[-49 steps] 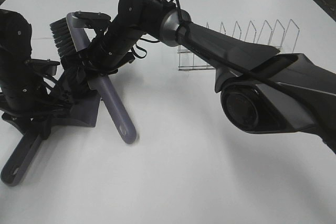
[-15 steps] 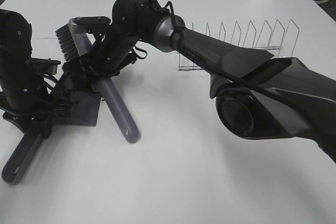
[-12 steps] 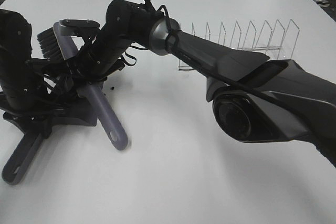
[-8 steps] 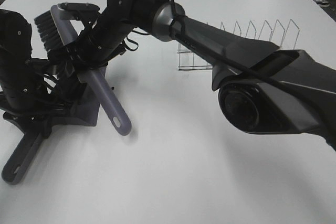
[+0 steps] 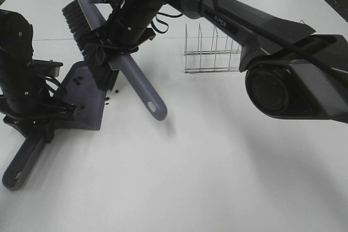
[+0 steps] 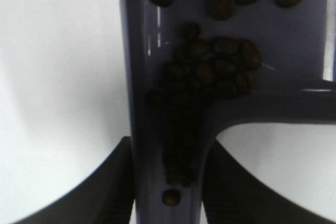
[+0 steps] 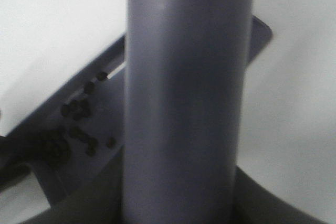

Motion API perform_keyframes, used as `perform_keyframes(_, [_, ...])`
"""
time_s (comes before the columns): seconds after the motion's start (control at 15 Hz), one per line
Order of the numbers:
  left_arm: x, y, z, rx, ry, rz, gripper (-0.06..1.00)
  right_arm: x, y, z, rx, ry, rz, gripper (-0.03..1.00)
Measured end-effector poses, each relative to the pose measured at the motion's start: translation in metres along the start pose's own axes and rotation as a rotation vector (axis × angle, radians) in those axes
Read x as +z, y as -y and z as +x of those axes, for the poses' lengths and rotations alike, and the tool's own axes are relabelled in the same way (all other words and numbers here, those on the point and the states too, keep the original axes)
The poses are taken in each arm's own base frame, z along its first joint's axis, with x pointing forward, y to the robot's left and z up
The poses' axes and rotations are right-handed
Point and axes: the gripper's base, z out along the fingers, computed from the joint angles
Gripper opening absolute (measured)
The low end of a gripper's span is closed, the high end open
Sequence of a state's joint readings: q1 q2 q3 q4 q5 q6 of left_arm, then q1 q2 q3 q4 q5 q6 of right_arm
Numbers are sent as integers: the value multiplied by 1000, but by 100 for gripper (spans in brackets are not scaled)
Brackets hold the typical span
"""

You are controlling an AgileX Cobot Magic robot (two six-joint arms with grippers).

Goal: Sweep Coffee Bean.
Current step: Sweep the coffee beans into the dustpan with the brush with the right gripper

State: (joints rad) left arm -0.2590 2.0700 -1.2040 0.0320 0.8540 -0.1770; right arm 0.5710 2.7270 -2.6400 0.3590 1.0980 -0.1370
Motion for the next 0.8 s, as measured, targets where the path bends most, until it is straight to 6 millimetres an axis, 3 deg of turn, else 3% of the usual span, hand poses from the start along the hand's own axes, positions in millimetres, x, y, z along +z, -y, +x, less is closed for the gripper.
perform_keyframes(0.2, [0, 0, 0, -1, 3, 1, 34, -13, 33, 9, 75, -106, 72, 28])
perform_keyframes(0.47, [0, 1, 0, -6, -1, 7, 34, -39, 71, 6, 151, -88, 283, 28])
perform_keyframes(0.8, [0, 1, 1, -4, -16, 10, 34, -26, 78, 36, 177, -255, 322, 28])
